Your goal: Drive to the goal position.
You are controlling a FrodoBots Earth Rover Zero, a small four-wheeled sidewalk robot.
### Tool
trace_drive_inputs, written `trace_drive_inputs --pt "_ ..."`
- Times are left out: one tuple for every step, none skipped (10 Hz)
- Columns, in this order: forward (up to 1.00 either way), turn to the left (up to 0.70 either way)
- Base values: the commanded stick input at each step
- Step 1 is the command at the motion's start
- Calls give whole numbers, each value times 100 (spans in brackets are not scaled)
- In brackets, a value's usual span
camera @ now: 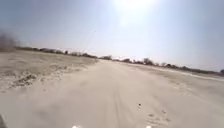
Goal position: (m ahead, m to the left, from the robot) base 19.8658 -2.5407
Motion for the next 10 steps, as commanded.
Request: trace_drive_inputs --pt "70 0" --pt "70 0" --pt "70 0" --pt "70 0" --pt "70 0" --pt "70 0" --pt "70 0" --pt "70 0" --pt "70 0" --pt "70 0"
